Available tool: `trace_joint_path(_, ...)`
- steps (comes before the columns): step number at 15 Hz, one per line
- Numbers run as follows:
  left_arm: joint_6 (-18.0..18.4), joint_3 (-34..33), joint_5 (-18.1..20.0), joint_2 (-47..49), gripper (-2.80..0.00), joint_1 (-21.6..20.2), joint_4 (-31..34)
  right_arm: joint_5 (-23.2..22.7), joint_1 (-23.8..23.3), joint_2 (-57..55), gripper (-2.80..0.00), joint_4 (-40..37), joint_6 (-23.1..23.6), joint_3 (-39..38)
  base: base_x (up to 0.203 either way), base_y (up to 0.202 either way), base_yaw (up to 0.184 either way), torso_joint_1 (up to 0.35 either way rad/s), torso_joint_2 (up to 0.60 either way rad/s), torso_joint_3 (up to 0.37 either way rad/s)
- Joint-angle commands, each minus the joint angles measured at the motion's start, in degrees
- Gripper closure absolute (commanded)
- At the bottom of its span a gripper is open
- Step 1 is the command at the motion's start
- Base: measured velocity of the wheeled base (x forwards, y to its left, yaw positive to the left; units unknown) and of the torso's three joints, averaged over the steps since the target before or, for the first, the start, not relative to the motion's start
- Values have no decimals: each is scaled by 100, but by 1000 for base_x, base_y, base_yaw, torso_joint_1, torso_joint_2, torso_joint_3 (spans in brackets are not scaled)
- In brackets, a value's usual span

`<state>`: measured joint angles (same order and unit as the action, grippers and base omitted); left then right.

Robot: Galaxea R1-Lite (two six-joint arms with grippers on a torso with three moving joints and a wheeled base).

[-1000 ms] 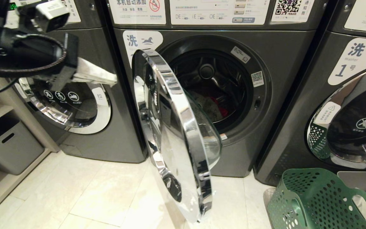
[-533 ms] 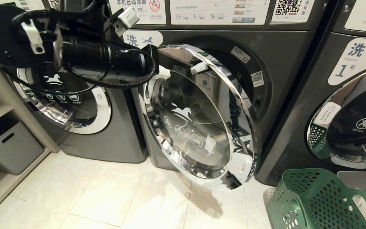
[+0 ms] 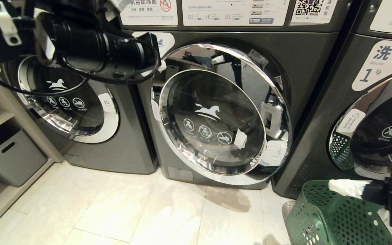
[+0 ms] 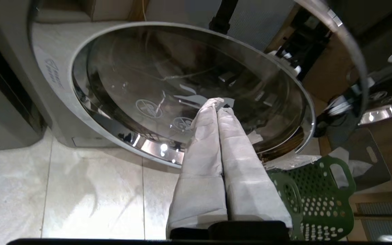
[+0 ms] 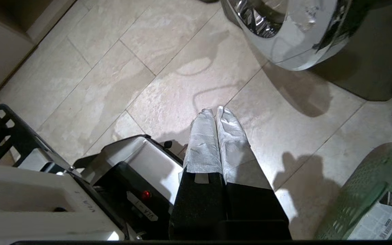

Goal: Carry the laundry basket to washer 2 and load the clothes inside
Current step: Close the washing machine door with the left hand

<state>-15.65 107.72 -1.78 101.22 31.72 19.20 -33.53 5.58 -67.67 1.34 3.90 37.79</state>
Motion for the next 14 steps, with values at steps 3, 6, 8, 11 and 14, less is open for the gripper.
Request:
trace_joint_path(3,-8,-5,-375,-824,0,39,14,275,458,-2476,0,1845,26,69,0,0,0,0,0,0)
trace_joint_path(6,-8,-36,-526,-1067,0,63,84,635,525,-3324,0,3085,-5,174,0,0,0,0,0,0)
trace_joint_path(8,-8,-124,-605,-1201,0,60,98,959,525,-3838,0,3949,-30,305,0,0,0,0,0,0)
trace_joint_path(11,-8,-491,-613,-1516,0,51,94,1425,541,-4123,0,4664,-31,469,0,0,0,0,0,0)
trace_joint_path(14,-8,-810,-622,-1814,0,20,84,1811,533,-4239,0,4689,-47,740,0,0,0,0,0,0)
